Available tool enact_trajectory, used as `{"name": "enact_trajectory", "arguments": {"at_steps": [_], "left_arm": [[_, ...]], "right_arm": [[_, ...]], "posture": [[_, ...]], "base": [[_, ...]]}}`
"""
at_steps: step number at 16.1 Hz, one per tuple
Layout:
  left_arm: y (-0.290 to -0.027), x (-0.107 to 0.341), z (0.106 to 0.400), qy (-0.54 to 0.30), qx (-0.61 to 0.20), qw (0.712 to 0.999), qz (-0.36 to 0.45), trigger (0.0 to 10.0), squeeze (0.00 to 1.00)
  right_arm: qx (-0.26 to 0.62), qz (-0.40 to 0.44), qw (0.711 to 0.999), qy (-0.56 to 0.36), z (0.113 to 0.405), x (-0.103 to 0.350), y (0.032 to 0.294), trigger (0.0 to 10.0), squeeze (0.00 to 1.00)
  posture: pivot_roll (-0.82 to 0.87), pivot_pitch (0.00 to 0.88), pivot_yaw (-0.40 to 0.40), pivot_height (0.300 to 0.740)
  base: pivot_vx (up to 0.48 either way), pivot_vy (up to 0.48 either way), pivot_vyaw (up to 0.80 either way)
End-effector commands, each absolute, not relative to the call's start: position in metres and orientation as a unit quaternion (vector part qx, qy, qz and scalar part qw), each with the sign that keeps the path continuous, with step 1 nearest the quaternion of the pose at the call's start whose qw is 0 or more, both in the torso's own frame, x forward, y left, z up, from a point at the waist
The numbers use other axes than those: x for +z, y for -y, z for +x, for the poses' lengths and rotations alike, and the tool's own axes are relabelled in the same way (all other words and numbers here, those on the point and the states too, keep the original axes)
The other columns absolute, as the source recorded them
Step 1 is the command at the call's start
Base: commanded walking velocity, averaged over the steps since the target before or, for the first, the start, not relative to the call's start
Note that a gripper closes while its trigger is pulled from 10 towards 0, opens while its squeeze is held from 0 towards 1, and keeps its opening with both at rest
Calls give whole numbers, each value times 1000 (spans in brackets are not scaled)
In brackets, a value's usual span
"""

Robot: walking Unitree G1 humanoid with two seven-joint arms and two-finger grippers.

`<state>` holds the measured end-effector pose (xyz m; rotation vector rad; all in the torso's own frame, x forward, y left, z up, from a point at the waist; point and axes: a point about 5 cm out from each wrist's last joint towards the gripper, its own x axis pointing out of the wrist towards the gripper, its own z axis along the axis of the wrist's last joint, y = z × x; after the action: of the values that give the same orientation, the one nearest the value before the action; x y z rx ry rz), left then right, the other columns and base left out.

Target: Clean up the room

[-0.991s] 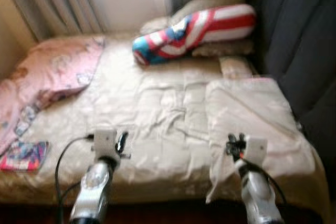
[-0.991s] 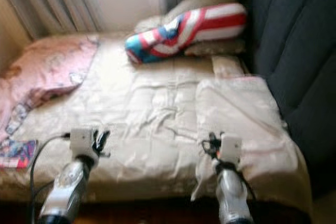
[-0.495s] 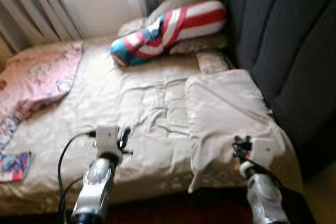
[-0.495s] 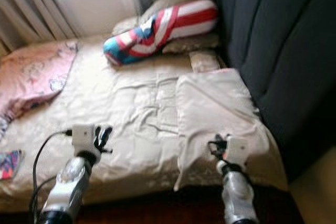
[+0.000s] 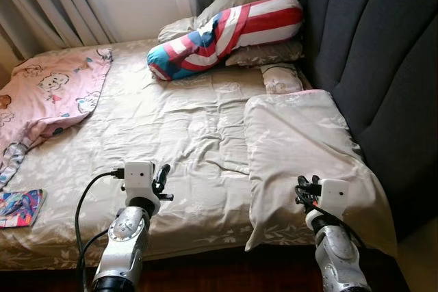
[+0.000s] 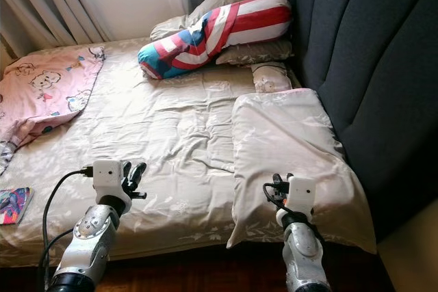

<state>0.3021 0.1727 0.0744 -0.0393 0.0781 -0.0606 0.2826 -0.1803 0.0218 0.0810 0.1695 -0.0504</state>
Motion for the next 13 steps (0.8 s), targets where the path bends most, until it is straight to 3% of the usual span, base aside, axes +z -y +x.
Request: {"name": "enact_trajectory", "arguments": {"at_steps": [1, 13], "left_arm": [[-181, 71, 299, -47, -16, 999, -17, 10000, 0], [-180, 69, 301, -48, -6, 999, -20, 10000, 0]], "right_arm": [[-15, 34, 996, -85, 285, 22, 175, 10000, 0], [-9, 38, 996, -86, 285, 23, 175, 10000, 0]], "posture": [[-35, 44, 95, 740], [-38, 48, 83, 740]], "base": [[0, 0, 800], [0, 0, 800]]}}
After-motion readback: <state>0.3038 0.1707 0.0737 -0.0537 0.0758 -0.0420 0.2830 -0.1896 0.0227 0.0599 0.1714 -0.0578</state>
